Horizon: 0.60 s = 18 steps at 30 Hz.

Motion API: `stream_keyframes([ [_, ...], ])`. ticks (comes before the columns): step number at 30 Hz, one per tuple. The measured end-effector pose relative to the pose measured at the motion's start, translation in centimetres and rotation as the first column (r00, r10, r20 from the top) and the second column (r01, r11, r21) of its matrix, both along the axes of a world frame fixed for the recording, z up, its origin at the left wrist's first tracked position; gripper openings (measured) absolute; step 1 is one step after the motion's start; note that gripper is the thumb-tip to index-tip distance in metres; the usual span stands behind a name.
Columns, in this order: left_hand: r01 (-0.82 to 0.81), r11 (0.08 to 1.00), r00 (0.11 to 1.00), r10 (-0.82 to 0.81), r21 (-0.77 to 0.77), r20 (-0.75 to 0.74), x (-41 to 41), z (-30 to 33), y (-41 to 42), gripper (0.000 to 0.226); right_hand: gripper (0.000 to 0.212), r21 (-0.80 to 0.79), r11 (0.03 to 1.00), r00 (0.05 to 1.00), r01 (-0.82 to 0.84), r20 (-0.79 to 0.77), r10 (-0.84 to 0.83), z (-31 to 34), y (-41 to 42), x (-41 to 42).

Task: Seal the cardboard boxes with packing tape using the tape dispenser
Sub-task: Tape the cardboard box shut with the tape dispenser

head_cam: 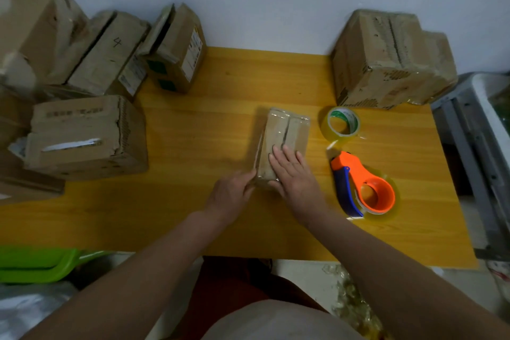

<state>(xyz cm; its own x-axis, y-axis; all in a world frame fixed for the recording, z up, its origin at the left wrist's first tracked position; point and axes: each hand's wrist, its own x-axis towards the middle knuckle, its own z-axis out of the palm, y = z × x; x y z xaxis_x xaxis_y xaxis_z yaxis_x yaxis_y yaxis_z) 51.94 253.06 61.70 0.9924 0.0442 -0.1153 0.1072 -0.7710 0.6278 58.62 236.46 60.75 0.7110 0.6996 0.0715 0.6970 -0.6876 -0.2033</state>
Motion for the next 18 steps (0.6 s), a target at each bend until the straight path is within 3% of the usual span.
stream_keyframes([
  [5, 0.035, 0.999, 0.998, -0.035, -0.001, -0.049, -1.4, -0.6, 0.0, 0.047, 0.030, 0.280, 0.937, 0.977, -0.210, 0.101, 0.188, -1.4, -0.7, 0.4],
  [8, 0.019, 1.000, 0.998, -0.018, 0.020, -0.056, -1.7, -0.5, 0.4, 0.044, 0.028, 0.285, 0.925, 0.967, -0.250, 0.111, 0.228, -1.8, -0.9, 0.8],
  [11, -0.073, 0.997, 0.992, 0.070, 0.028, 0.104, -0.5, 0.1, 0.7, 0.042, 0.032, 0.241, 0.924, 0.955, -0.297, 0.094, 0.283, -1.7, -1.7, 0.9],
  [14, 0.039, 0.999, 0.996, -0.039, 0.009, 0.082, 2.1, 1.5, 0.6, 0.050, 0.045, 0.233, 0.966, 0.991, -0.112, -0.039, 0.124, -1.0, -2.2, 0.1],
  [16, 0.220, 0.967, 0.975, -0.215, 0.127, -0.057, 3.7, 1.6, 0.9, 0.056, 0.059, 0.208, 0.972, 0.983, 0.107, -0.172, -0.071, -0.5, -2.2, 0.2],
  [18, 0.380, 0.889, 0.920, -0.334, 0.254, -0.205, 4.5, 1.1, 1.5, 0.066, 0.065, 0.168, 0.976, 0.954, 0.136, -0.289, -0.083, -0.2, -2.5, 1.0],
])
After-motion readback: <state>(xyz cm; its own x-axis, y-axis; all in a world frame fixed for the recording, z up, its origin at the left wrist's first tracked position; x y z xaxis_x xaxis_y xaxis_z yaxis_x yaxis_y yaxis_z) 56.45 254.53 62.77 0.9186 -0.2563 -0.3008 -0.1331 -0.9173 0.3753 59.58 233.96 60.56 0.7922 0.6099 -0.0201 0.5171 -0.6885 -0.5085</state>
